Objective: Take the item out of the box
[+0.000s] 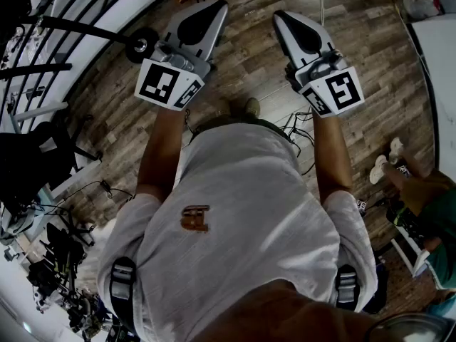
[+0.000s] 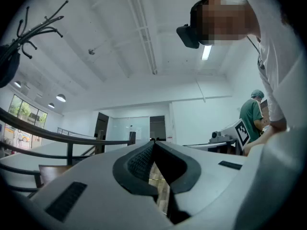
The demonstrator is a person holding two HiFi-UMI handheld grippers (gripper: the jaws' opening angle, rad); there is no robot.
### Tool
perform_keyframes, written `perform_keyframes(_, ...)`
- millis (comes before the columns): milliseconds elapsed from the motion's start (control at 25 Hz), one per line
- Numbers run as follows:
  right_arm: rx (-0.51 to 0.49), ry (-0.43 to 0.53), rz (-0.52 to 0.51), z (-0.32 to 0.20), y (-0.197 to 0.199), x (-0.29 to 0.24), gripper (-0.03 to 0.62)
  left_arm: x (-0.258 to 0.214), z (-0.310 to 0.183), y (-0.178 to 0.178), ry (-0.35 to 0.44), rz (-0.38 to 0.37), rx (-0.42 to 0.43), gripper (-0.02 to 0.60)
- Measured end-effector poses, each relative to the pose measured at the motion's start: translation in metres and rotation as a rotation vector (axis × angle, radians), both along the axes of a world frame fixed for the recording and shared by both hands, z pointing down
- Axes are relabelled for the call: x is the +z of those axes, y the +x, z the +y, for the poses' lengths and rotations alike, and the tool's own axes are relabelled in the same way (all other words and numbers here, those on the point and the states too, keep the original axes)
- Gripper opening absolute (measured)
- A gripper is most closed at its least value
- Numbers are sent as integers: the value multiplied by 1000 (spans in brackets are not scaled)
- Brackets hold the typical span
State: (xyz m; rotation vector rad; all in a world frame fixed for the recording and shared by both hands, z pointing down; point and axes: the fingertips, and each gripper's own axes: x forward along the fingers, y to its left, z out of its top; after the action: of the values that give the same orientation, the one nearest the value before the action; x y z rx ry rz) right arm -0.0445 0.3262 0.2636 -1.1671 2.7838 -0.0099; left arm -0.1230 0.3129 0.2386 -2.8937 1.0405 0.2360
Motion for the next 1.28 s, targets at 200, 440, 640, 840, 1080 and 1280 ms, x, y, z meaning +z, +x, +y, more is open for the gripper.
perform_keyframes(200,-1,1,0,-4,7,1,31,1,-4,6,0,3,-5,18)
perform_keyframes(440,-12,3,-25,-10,18,-1,31,1,-10,14,1,3,-15,18)
perform_keyframes(640,-18,11,-22,-15,28,-3,31,0,-16,20,5,4,-31,18)
perform_keyframes(840,-36,15,-14,-20,44,-6,31,-4,-22,34,13,4,-50,18)
perform_keyframes(1080,-60,17,-8,-32,66,-2,31,-4,-32,52,24,0,-79,18)
perform_keyframes(1280,-85,20,-1,-35,74,-1,31,-2,-34,58,20,1,-106,18)
